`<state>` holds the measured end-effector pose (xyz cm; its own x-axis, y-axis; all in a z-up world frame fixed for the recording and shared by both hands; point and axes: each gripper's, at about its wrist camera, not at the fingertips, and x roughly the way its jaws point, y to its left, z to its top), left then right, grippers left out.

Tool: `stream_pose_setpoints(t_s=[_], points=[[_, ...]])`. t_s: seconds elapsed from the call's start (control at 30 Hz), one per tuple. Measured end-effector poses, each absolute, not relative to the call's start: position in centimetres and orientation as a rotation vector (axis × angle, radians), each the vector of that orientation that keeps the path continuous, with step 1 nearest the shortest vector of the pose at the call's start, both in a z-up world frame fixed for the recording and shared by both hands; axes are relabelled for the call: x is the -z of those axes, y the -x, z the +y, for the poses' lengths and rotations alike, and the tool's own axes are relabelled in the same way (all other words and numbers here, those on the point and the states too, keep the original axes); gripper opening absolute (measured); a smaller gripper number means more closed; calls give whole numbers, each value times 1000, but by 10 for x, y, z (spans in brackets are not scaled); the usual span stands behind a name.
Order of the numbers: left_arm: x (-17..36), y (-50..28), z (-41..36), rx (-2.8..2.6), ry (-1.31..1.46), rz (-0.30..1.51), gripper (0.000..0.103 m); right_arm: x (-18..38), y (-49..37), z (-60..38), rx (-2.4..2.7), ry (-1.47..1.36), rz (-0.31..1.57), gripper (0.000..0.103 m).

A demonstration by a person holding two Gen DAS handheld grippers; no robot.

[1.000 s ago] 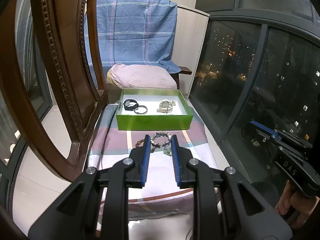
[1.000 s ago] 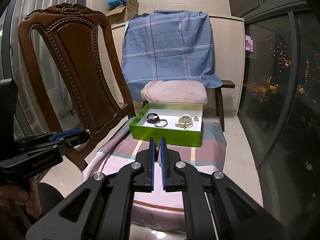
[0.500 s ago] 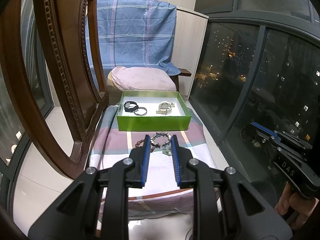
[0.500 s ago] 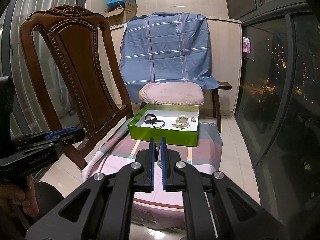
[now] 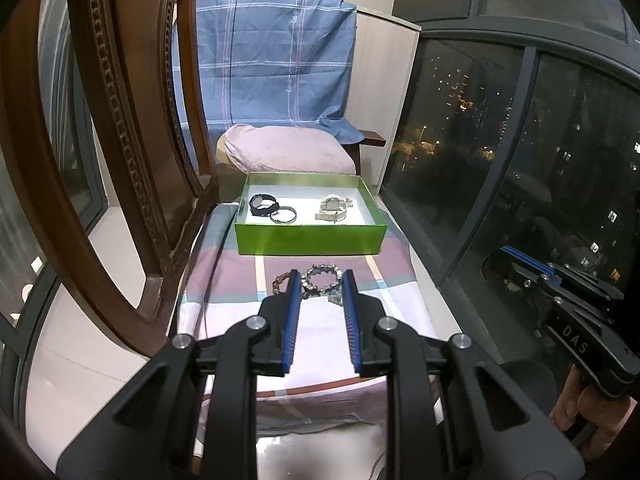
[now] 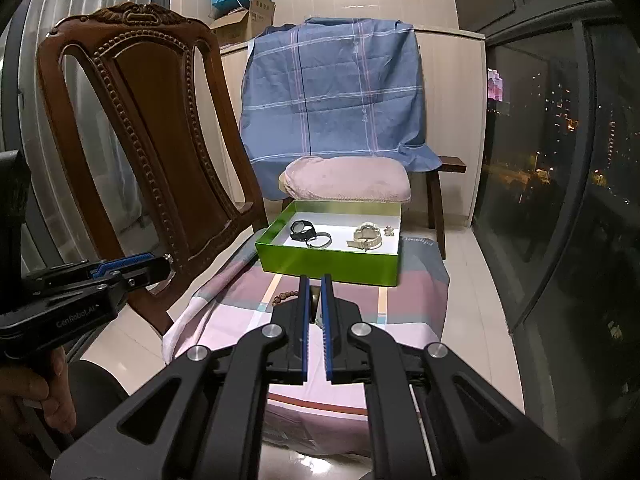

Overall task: Organize jewelry
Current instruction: 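Carry the grey bracelet with the left tool while the right tool carries the ring, then open the left tool over the box while the right tool releases the ring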

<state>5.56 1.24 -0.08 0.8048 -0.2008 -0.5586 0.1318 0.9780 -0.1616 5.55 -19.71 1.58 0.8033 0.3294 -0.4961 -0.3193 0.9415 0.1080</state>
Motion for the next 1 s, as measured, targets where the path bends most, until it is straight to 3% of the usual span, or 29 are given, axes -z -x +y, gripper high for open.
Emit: stream_pose_setpoints(t_s=[0.37,0.6,0.8,1.0], points=[[-4,-105,12,202,122,619,21,-14,-99,-197,-375,-24,532,6],[-22,-217,4,237,135,616,21,-26,-203,-191,-430,-53,495,6],[45,-337,2,209,158,802,21,32,-316,-170,-477,-114,652,6],[107,-393,2,198,166,946,21,95,-379,-150,-472,-134,785,6]])
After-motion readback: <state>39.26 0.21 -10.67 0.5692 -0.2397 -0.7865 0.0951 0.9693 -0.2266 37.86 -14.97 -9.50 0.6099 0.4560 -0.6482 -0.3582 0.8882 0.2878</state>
